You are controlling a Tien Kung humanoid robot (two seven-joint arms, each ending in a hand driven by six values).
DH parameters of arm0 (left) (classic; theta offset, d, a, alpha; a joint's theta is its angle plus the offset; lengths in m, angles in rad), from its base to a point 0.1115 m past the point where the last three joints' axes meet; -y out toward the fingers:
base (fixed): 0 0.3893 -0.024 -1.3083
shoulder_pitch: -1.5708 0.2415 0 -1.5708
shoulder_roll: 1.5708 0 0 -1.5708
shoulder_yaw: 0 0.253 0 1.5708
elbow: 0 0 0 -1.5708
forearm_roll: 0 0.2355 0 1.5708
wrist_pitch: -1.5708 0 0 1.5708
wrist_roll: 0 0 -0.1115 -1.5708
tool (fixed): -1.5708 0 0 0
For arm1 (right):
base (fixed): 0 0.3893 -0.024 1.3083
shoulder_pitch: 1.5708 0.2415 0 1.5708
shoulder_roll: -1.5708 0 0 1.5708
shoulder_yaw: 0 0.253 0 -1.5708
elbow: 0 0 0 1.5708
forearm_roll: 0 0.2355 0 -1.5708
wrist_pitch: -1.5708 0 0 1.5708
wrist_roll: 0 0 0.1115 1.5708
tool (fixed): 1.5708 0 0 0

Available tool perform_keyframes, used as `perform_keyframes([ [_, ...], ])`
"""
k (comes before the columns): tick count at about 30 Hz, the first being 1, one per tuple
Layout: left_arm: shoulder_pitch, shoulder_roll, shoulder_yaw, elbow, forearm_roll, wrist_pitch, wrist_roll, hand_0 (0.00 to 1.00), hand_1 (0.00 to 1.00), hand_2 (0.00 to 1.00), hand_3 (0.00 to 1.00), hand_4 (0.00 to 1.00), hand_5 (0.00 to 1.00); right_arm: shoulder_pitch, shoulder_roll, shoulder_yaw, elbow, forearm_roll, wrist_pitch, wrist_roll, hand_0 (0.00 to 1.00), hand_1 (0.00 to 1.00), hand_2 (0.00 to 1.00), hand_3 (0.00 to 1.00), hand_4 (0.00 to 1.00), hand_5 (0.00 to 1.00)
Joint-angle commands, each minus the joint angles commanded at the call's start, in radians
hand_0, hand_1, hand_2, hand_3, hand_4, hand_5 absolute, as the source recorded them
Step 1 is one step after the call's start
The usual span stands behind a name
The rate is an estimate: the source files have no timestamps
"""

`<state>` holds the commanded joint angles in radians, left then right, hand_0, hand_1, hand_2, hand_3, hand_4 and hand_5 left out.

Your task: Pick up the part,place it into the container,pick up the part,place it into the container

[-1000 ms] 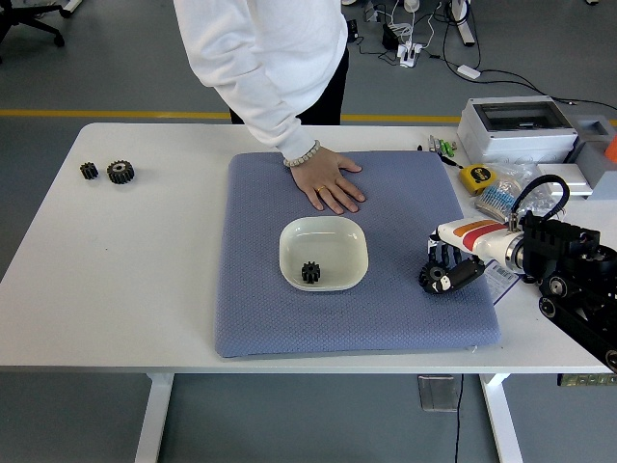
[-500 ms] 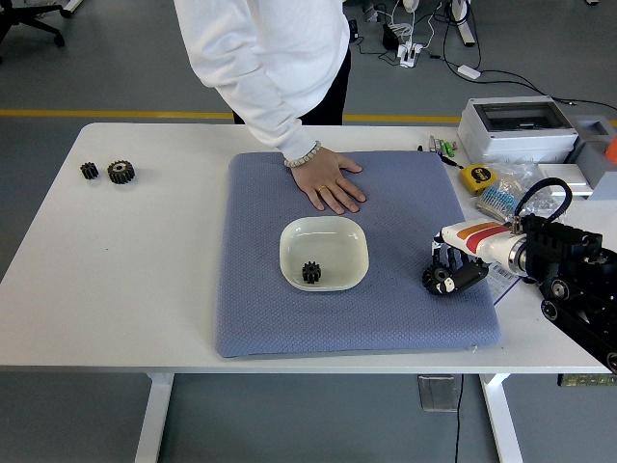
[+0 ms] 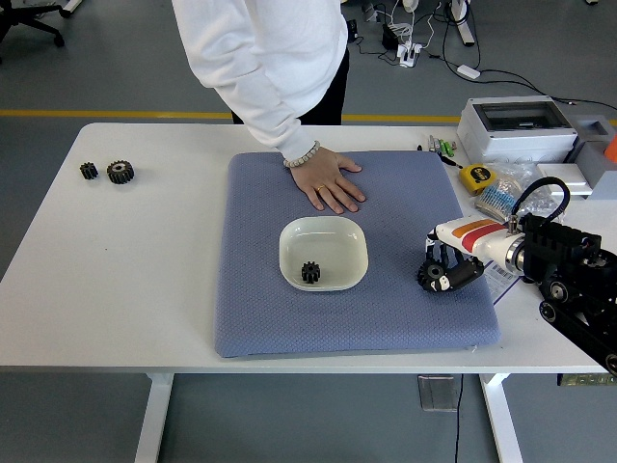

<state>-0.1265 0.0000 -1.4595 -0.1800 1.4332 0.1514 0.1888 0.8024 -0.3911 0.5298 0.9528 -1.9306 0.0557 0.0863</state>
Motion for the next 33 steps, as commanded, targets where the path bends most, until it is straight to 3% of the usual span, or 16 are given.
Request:
perform_keyframes([
  [1, 0.000, 0.000, 0.000, 0.000, 0.001, 0.000, 0.000, 0.690, 0.680, 0.676, 0.571, 0.621, 0.539, 0.000, 0.000, 0.001, 0.003, -0.001, -0.006, 0.003, 0.068, 0.221, 0.330, 0.475, 0.872, 0.309],
  [8, 0.002, 0.000, 0.001, 0.000, 0.003, 0.000, 0.001, 0.689, 0.681, 0.673, 0.571, 0.622, 0.541, 0.000, 0.000, 0.011, 0.025, -0.002, -0.044, 0.025, 0.066, 0.211, 0.313, 0.473, 0.883, 0.298],
  [22, -0.002, 0.004, 0.008, 0.000, -0.004, -0.001, -0.001, 0.689, 0.679, 0.674, 0.571, 0.620, 0.539, 0.025, 0.018, 0.028, 0.069, -0.002, -0.057, 0.028, 0.060, 0.206, 0.310, 0.471, 0.879, 0.303],
  [28, -0.006, 0.006, 0.007, 0.000, -0.003, -0.001, -0.001, 0.689, 0.679, 0.675, 0.571, 0.620, 0.539, 0.056, 0.048, 0.031, 0.103, -0.001, -0.063, 0.023, 0.066, 0.209, 0.311, 0.476, 0.857, 0.265],
  [33, -0.007, 0.005, 0.009, 0.000, -0.006, 0.000, -0.001, 0.689, 0.678, 0.676, 0.571, 0.620, 0.539, 0.077, 0.109, 0.052, 0.082, 0.002, -0.066, 0.012, 0.066, 0.208, 0.308, 0.477, 0.852, 0.268],
])
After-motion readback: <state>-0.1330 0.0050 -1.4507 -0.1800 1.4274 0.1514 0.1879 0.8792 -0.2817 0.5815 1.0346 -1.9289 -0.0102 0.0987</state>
